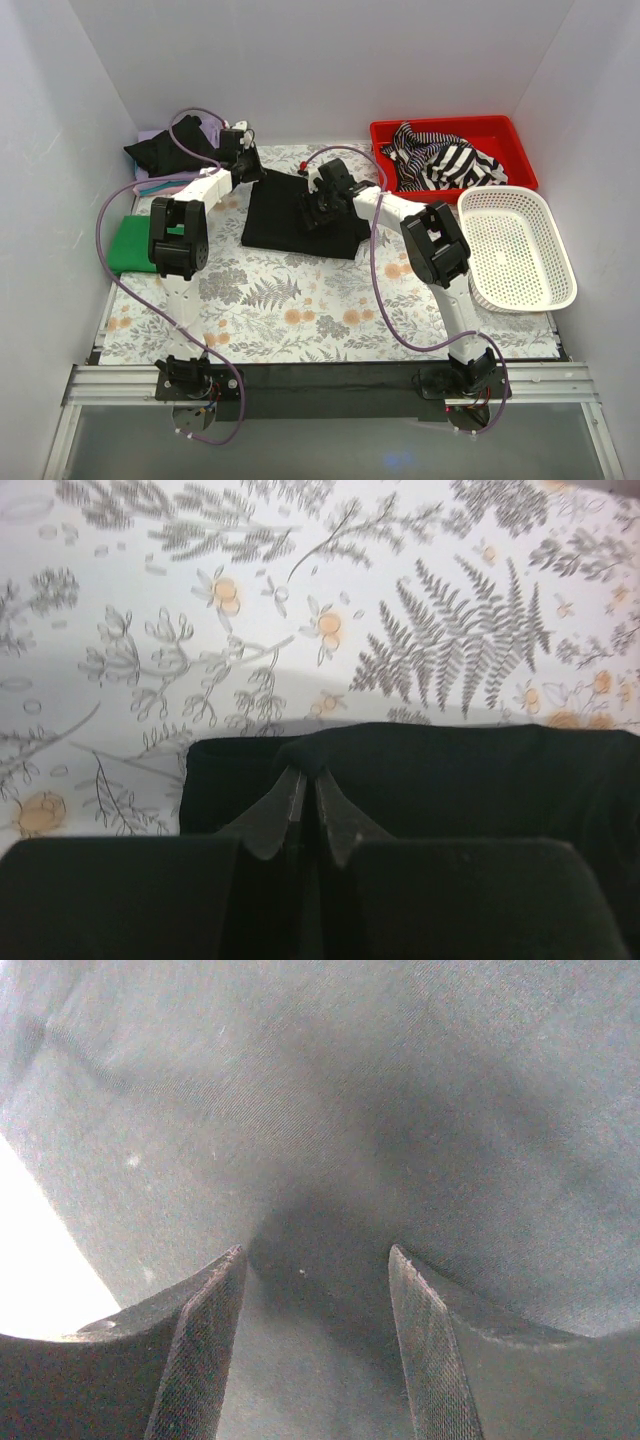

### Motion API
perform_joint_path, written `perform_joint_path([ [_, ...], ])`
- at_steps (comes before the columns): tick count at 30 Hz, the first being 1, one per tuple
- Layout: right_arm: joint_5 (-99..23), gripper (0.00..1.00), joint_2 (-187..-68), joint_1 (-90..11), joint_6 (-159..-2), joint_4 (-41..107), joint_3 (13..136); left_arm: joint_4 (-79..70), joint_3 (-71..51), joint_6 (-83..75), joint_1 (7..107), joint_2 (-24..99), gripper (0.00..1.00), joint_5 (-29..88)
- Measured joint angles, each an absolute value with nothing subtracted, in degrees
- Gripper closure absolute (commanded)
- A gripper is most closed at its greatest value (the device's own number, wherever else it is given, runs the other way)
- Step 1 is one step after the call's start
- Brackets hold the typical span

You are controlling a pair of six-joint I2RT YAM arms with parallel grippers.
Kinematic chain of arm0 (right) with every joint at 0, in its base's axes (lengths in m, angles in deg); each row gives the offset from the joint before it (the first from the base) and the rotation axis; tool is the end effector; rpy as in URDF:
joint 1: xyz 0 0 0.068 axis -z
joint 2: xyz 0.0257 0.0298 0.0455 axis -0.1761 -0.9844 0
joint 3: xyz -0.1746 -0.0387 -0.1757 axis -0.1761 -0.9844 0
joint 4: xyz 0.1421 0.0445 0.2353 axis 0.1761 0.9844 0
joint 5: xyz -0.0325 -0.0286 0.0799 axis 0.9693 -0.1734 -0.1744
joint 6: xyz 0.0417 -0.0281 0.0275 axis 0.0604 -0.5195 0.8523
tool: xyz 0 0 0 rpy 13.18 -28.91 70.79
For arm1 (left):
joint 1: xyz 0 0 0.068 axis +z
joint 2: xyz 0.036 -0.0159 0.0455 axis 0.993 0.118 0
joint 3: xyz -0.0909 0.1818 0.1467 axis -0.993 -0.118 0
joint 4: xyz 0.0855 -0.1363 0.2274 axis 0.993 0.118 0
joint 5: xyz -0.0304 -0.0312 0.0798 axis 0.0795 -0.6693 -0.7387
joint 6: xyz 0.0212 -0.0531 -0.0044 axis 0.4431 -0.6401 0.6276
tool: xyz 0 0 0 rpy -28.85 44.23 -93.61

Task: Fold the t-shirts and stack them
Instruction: Fold the tshirt

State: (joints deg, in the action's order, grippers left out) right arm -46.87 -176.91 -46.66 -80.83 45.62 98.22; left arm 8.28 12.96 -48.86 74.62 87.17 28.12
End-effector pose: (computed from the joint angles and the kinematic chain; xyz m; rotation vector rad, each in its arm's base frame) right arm 0.4051 0.3145 0.1356 -0.7747 2.2875 0.7014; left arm 0.4966 -0.0800 0.1600 -0.9101 2.1923 -0.7142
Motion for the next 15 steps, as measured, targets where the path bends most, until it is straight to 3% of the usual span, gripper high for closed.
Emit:
perform_joint_path([
  [5, -46.91, 0.35, -177.19, -46.72, -80.74, 43.0, 97.5, 10.03, 17.87, -47.75, 74.47, 88.63, 1.0, 27.6],
  [8, -46.91, 0.35, -177.28, -46.81, -80.74, 42.19, 97.36, 10.4, 18.53, -47.11, 74.47, 89.86, 0.81, 26.39],
  [11, -46.91, 0.35, -177.24, -46.81, -80.76, 41.86, 97.23, 10.75, 19.16, -47.0, 74.93, 91.93, 0.7, 24.75],
  [15, -46.7, 0.33, -176.62, -46.85, -80.92, 40.77, 96.23, 11.52, 18.92, -47.2, 75.63, 92.31, 0.65, 21.13],
])
